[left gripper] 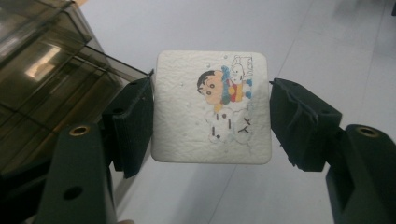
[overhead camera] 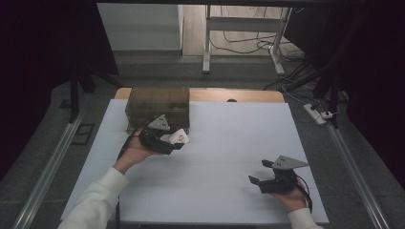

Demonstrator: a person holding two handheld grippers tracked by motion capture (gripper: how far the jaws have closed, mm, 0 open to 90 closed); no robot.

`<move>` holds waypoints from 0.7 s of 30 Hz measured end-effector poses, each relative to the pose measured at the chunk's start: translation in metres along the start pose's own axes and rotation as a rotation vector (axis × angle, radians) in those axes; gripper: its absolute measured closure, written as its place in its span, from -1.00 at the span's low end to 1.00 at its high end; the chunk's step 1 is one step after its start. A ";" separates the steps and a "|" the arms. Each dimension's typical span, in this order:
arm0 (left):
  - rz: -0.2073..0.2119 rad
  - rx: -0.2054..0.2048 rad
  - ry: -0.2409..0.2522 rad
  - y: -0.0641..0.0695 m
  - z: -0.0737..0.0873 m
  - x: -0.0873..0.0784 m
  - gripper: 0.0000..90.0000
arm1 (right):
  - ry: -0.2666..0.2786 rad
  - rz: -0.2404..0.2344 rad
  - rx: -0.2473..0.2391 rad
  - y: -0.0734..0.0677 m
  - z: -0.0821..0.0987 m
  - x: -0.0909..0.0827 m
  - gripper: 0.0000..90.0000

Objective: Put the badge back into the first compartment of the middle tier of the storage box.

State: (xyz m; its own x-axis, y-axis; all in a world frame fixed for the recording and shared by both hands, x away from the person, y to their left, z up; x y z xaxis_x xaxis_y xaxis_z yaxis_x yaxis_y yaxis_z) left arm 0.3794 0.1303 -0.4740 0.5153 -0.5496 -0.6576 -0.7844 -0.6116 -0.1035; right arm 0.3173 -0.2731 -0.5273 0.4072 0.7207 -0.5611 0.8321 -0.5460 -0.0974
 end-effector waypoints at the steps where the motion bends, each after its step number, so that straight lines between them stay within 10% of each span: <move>1: -0.004 -0.004 0.002 -0.002 0.000 -0.002 -0.27 | 0.000 0.000 0.000 0.000 0.000 0.000 -0.65; 21: -0.100 -0.099 0.036 -0.058 0.012 -0.042 -0.27 | -0.003 0.003 0.006 0.001 0.001 0.001 -0.65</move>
State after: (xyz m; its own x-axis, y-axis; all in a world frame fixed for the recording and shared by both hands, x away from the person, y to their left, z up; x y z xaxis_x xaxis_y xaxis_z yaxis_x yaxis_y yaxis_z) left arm 0.3987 0.1955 -0.4492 0.6027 -0.5021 -0.6202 -0.6914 -0.7166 -0.0918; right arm 0.3181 -0.2731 -0.5286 0.4082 0.7180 -0.5639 0.8289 -0.5503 -0.1007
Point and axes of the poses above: each handheld gripper's, and its own axes: x roughly forward along the jaws, z roughly out of its underside, y roughly to its right, the point moved 3 cm from there along x, roughly forward along the jaws, and after that the axes turned 8 degrees about -z, right-handed, at the moved point
